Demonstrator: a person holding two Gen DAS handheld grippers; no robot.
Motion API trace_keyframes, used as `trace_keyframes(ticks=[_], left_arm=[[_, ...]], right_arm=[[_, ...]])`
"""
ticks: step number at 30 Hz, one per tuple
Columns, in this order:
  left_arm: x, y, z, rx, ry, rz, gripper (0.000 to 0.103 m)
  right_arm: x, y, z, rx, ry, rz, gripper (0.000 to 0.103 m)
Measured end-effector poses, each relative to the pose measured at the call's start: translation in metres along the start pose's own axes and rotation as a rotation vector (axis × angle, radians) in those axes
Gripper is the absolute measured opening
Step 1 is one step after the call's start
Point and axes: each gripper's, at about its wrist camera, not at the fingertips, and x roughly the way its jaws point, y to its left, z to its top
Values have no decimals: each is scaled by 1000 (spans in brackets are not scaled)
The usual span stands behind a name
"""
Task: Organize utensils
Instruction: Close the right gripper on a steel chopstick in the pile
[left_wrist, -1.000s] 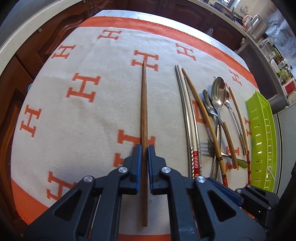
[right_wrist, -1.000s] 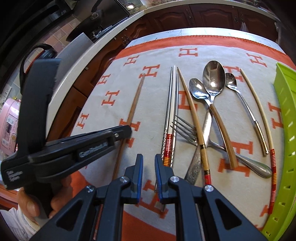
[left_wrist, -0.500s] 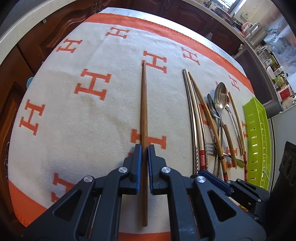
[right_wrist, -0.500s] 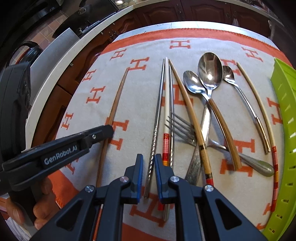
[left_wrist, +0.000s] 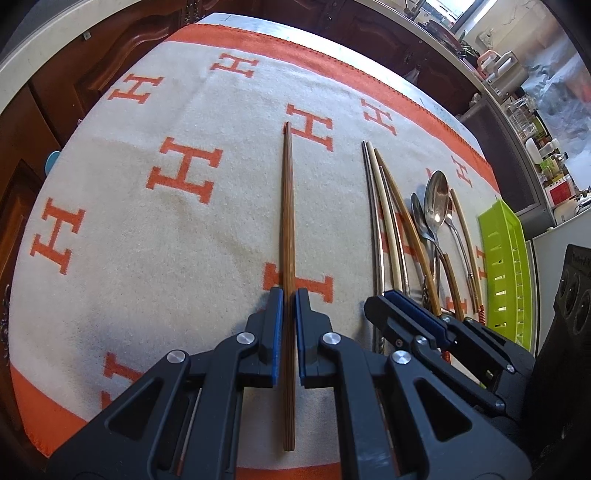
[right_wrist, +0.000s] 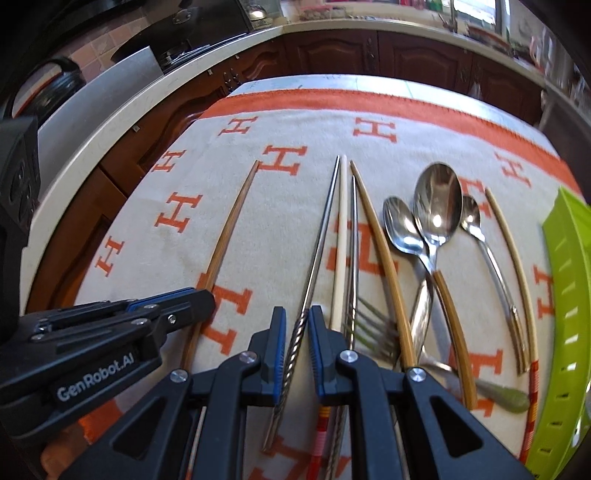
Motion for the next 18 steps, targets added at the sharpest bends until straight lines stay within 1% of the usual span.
trace_keyframes(ticks=[5,8,13,18], left_arm=[[0,2,1,-8,-2,-13,5],[0,3,0,-11,-3,-20,5],[-2,6,-1,-33,-5,-34,4],[-17,2,-4,-25,-36,-34,4]], right_arm=[[3,11,0,-66,-40,-68,12],[2,12,-2,-77,-53,-93,6],[-2,1,-4,-6,-48,-26,5],[-21,-12,-10,67,-74,50,5]])
